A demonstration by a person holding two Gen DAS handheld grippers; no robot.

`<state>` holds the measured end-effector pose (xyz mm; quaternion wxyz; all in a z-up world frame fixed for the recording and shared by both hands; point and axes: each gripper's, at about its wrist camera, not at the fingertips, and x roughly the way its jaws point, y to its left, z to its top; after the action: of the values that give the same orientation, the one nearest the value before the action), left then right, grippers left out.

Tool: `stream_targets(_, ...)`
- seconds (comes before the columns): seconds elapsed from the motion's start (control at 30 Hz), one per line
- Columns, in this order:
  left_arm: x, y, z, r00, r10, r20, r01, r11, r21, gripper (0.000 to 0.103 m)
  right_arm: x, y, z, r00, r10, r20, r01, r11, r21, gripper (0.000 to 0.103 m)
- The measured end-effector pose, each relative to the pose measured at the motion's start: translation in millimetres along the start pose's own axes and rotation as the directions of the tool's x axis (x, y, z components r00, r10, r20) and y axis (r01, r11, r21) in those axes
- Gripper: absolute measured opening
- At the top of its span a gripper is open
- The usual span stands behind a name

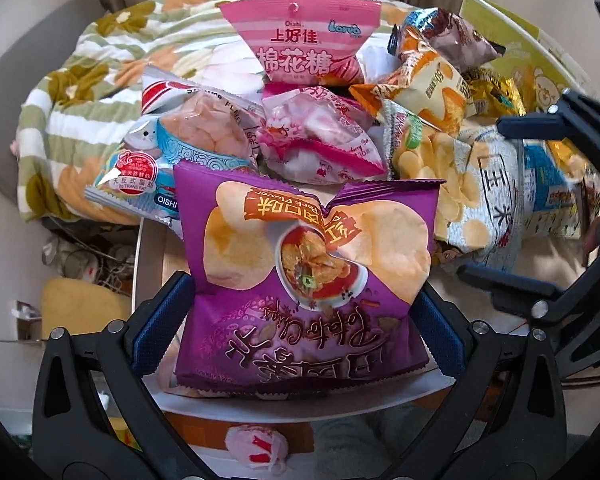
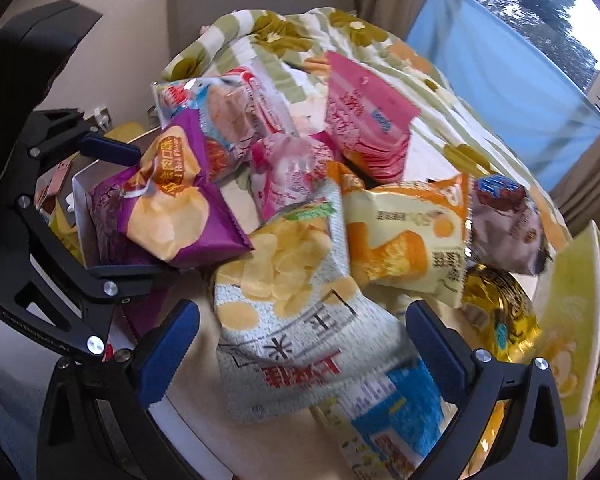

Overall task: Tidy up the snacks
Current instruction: 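Grasp the purple chip bag with the left tool while the right tool grasps the white-green chip bag, then lift the purple bag with the left tool while the right tool carries the white-green bag toward the box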

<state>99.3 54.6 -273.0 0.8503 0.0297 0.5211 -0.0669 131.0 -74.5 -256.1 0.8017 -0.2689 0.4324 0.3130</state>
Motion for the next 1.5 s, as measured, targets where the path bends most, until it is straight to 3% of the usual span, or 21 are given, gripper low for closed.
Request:
stream_targets(0.17, -0.2, 0.4, -0.9, 1.000, -0.007, -0.010, 0.007, 1.000, 0.007, 0.098, 11.3, 4.2, 3.2, 0.999, 0.026, -0.023, -0.027, 0.998, -0.062, 0.103)
stream_targets(0.33, -6.3, 3.1, -3.9, 0.999, -0.031, -0.017, 0.031, 1.000, -0.002, 0.079, 23.4, 6.5, 4.5, 0.998, 0.048, -0.050, -0.053, 0.992, -0.117, 0.103)
stream_targets(0.47, -11.6, 0.0, -7.7, 0.999, -0.044, -0.021, 0.044, 0.999, 0.016, 0.074, 29.2, 9.1, 5.5, 0.996, 0.060, -0.064, -0.069, 0.987, -0.145, 0.101)
stream_targets(0.53, -13.6, -2.7, -9.0, 0.999, -0.040, -0.019, 0.040, 0.999, 0.022, 0.073, 31.4, 11.2, 6.0, 0.996, 0.062, -0.065, -0.072, 0.985, -0.155, 0.096)
stream_targets(0.6, -16.1, -3.2, -9.2, 0.999, -0.043, -0.018, 0.044, 0.999, 0.017, 0.072, 33.2, 14.1, 6.9, 0.996, 0.063, -0.070, -0.073, 0.985, -0.159, 0.083)
stream_targets(0.67, -21.8, -3.6, -10.0, 0.999, -0.051, -0.010, 0.051, 0.999, 0.015, 0.070, 32.0, 16.9, 6.3, 0.995, 0.063, -0.071, -0.074, 0.986, -0.152, 0.079)
stream_targets(0.73, -26.2, -6.3, -9.5, 0.999, -0.048, -0.002, 0.048, 0.999, 0.021, 0.059, 28.8, 17.1, 6.6, 0.996, 0.064, -0.065, -0.072, 0.987, -0.144, 0.074)
stream_targets(1.2, -70.1, 0.0, -3.4, 0.996, -0.060, 0.058, 0.060, 0.998, 0.011, 0.057, -13.8, -0.1, 13.0, 0.999, 0.047, -0.002, -0.047, 0.998, -0.032, 0.068)
stream_targets(1.5, -109.0, 3.7, 19.3, 0.988, -0.079, 0.134, 0.078, 0.997, 0.014, 0.057, -56.4, -22.3, 20.3, 0.997, 0.043, 0.065, -0.052, 0.988, 0.144, 0.068)
